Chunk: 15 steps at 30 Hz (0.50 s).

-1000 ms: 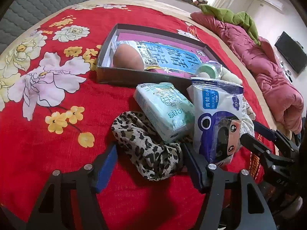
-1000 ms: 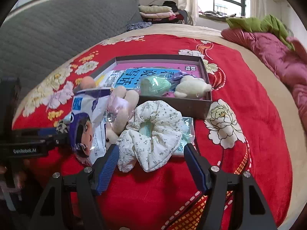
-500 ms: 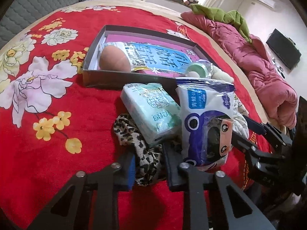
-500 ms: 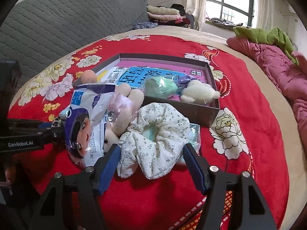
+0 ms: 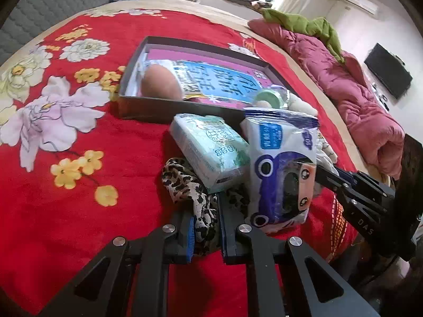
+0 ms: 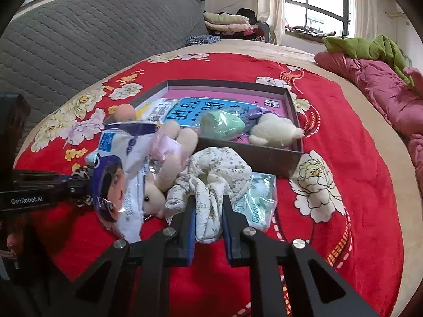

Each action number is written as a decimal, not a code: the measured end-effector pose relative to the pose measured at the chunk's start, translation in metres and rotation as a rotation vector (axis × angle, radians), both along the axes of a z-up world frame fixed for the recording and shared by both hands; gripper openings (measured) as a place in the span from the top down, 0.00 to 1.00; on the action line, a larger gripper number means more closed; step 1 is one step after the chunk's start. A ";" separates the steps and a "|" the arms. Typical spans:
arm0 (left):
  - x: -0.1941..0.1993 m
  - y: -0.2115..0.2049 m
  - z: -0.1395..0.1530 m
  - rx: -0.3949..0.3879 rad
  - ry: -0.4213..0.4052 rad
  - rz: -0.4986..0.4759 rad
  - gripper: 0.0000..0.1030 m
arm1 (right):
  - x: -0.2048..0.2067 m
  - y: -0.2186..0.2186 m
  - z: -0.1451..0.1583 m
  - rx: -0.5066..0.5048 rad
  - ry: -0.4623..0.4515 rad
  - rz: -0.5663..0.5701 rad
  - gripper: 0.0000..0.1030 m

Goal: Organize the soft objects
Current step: 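Grasp the leopard-print scrunchie with the left tool while the right tool grasps the white floral scrunchie, then lift both scrunchies and carry them over the box with both tools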

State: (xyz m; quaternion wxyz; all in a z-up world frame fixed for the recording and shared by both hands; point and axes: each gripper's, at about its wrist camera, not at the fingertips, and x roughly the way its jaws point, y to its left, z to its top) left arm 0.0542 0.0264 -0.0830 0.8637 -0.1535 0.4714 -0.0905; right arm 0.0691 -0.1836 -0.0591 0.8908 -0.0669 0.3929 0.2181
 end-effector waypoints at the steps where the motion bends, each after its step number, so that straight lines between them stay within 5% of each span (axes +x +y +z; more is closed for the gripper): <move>1: -0.001 0.003 0.000 -0.007 0.001 0.009 0.86 | 0.000 -0.001 0.000 -0.002 0.001 -0.003 0.83; 15: -0.014 0.048 0.012 0.010 -0.032 0.169 0.86 | -0.001 -0.021 0.010 -0.002 -0.017 -0.070 0.83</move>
